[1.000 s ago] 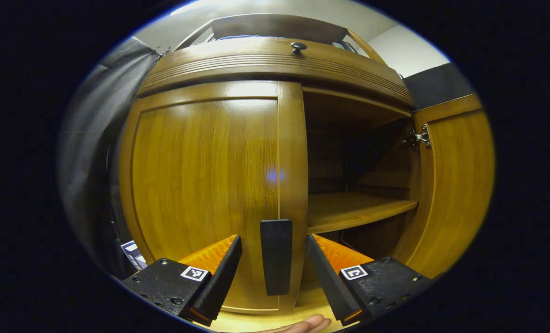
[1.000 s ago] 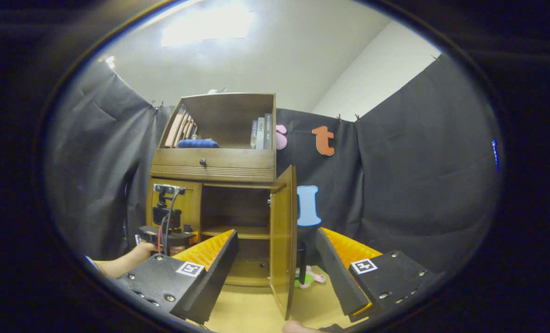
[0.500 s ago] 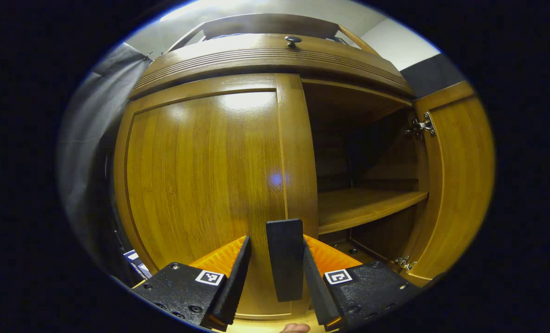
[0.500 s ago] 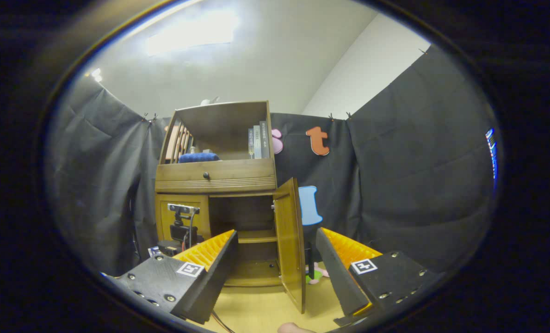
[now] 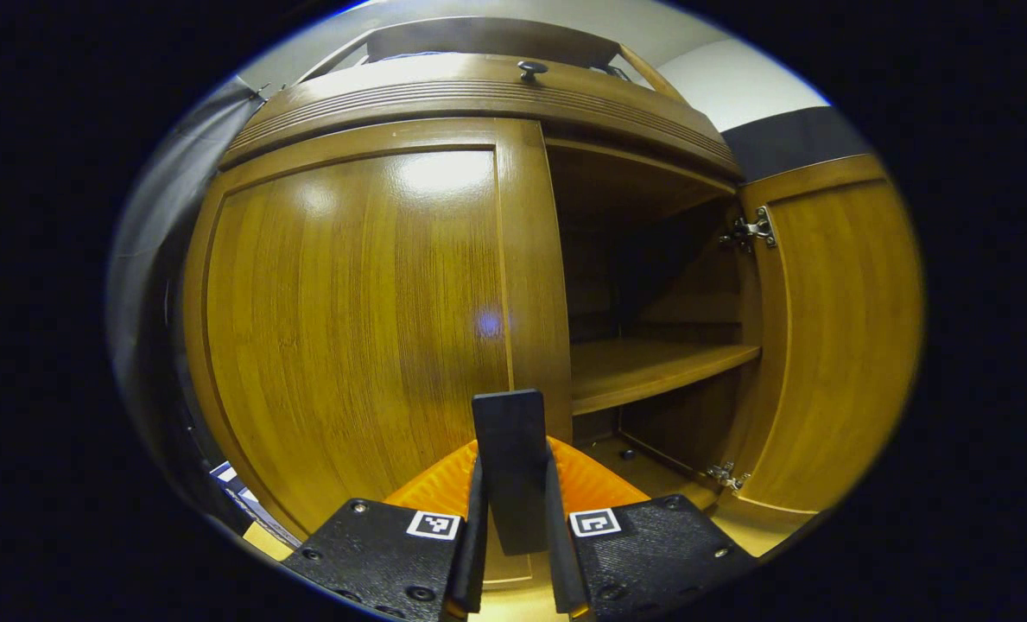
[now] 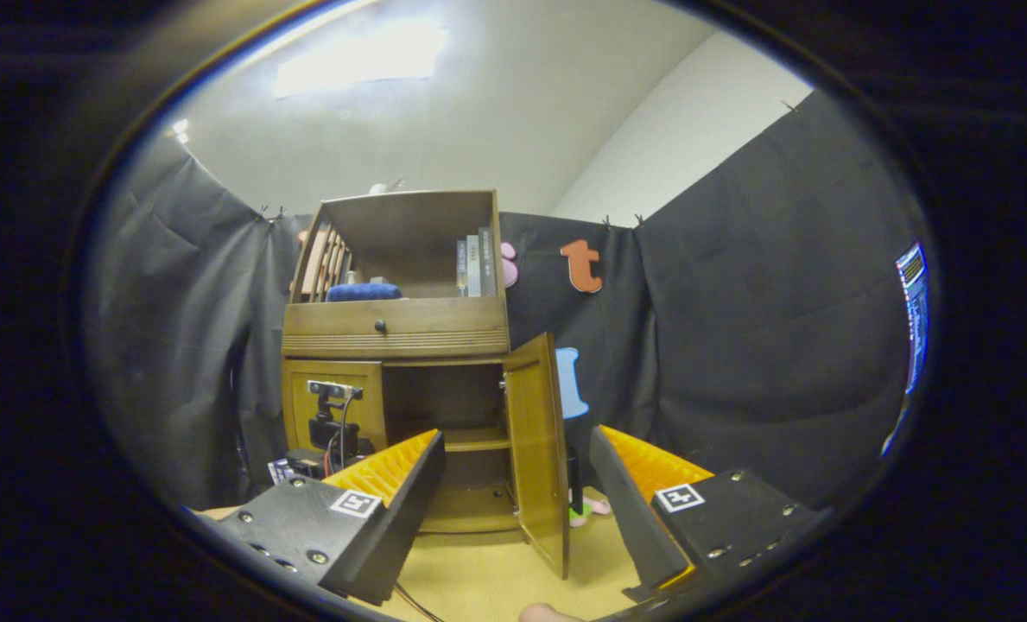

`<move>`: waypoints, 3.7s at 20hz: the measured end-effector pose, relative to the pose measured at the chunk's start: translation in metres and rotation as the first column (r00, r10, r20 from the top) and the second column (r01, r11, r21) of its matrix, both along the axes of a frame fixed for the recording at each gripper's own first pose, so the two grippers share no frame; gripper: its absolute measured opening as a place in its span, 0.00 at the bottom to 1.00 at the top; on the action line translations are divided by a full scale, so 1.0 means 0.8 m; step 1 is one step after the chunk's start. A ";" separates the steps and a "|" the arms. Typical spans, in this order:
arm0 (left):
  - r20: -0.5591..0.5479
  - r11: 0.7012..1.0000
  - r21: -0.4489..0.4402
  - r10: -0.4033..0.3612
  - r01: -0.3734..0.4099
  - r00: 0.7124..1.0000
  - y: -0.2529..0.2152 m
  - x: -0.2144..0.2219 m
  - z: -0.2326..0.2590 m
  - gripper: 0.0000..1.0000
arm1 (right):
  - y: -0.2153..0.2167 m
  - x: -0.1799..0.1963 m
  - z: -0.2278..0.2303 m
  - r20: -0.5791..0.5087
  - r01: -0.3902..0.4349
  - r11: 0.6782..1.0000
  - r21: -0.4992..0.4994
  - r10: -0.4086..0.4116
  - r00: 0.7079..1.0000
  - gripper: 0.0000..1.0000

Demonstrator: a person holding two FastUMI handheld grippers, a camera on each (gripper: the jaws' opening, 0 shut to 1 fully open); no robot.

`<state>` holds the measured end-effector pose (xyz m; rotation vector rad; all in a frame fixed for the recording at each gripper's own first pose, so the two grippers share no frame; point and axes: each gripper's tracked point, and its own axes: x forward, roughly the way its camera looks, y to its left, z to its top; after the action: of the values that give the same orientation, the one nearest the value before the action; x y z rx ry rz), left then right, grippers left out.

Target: Open the right door of the double-door shoe cabinet with the right hand, and open the left door with the left hand.

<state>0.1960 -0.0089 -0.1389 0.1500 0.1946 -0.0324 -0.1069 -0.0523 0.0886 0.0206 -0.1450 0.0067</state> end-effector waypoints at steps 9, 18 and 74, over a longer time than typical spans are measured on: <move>-0.048 0.992 -0.040 -0.120 0.118 0.992 -0.001 -0.086 0.015 0.31 | 0.053 -0.008 -0.006 -0.010 -0.062 0.996 -0.059 0.061 0.998 0.99; -0.031 0.989 -0.008 -0.145 0.145 0.989 0.023 -0.163 0.035 0.31 | 0.067 -0.003 -0.028 -0.012 -0.067 0.994 -0.084 0.066 0.998 0.96; -0.020 0.999 -0.033 0.009 -0.009 1.000 0.278 -0.293 0.074 0.02 | 0.151 -0.009 -0.088 -0.015 -0.238 0.971 0.028 0.238 0.971 1.00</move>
<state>-0.0382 0.2132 -0.0797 0.1155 0.2142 -0.0281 -0.1144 0.0688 0.0184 0.0635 -0.1236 0.2444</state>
